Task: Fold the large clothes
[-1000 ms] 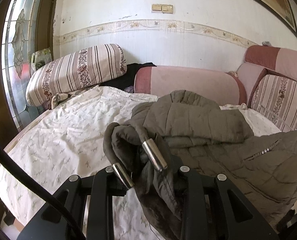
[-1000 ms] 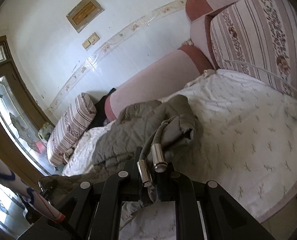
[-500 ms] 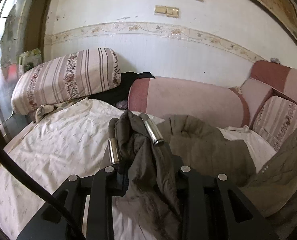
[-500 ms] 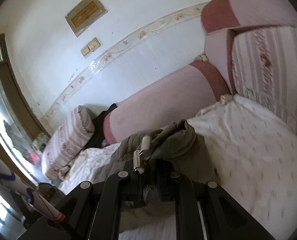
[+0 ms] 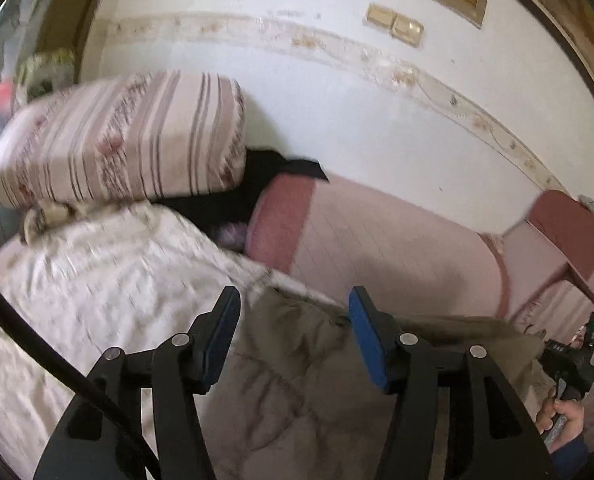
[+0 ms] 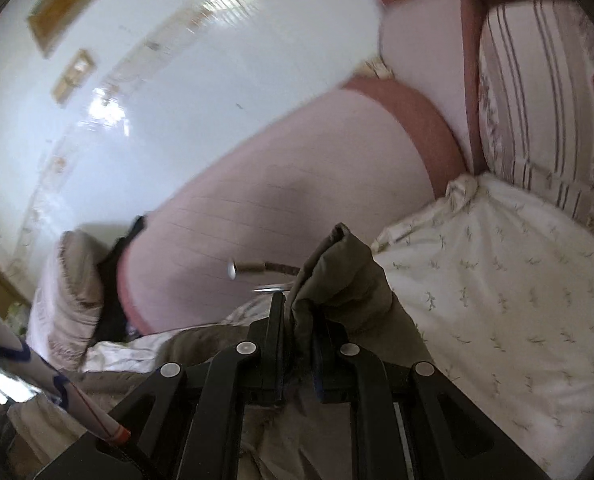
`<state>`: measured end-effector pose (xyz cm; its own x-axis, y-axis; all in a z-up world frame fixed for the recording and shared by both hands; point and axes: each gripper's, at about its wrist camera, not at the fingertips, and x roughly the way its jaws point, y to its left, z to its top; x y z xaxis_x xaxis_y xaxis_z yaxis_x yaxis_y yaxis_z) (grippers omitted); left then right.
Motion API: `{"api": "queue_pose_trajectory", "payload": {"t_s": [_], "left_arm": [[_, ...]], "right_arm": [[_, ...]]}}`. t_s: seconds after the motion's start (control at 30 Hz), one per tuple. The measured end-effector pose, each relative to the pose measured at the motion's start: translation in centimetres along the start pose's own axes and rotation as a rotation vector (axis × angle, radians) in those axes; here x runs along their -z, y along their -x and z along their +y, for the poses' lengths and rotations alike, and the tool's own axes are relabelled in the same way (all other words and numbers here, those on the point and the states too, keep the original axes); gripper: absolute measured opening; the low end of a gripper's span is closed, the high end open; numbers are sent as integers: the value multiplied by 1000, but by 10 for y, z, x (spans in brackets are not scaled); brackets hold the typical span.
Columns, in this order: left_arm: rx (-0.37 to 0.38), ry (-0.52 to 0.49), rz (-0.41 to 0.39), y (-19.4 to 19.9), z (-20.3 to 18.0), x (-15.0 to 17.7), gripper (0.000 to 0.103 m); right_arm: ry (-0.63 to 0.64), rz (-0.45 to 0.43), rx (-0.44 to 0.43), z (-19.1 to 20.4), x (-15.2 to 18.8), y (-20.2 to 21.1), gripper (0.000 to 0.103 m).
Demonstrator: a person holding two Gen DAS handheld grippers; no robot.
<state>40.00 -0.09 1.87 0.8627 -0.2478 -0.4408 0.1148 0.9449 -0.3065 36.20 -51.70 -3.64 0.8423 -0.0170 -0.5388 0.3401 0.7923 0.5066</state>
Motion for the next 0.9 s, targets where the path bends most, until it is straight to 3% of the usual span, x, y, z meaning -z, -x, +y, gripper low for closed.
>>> {"api": "queue_pose_trajectory", "payload": {"t_s": [0.1, 0.13, 0.27, 0.4, 0.53, 0.63, 0.73, 0.9], "left_arm": [[-27, -66, -6, -14, -9, 14, 55], [-23, -91, 7, -21, -13, 20, 55], [32, -227, 112, -60, -51, 65, 55], [-21, -371, 145, -113, -78, 105, 56], [-43, -411, 212, -158, -83, 124, 56], [-48, -428, 240, -178, -83, 131, 58], [-30, -422, 257, -193, -80, 133, 60], [-11, -411, 239, -205, -81, 138, 62]], "right_arm": [[-24, 38, 40, -11, 7, -38, 15], [-34, 48, 50, -16, 10, -51, 20], [-111, 45, 8, -36, 18, -62, 59], [-56, -23, -39, -35, 28, -33, 63], [184, -6, -56, 0, 51, -27, 63], [338, 37, 2, 19, 70, -51, 63], [339, 114, 56, 5, 90, -89, 64], [361, 64, 74, 1, 105, -100, 66]]}}
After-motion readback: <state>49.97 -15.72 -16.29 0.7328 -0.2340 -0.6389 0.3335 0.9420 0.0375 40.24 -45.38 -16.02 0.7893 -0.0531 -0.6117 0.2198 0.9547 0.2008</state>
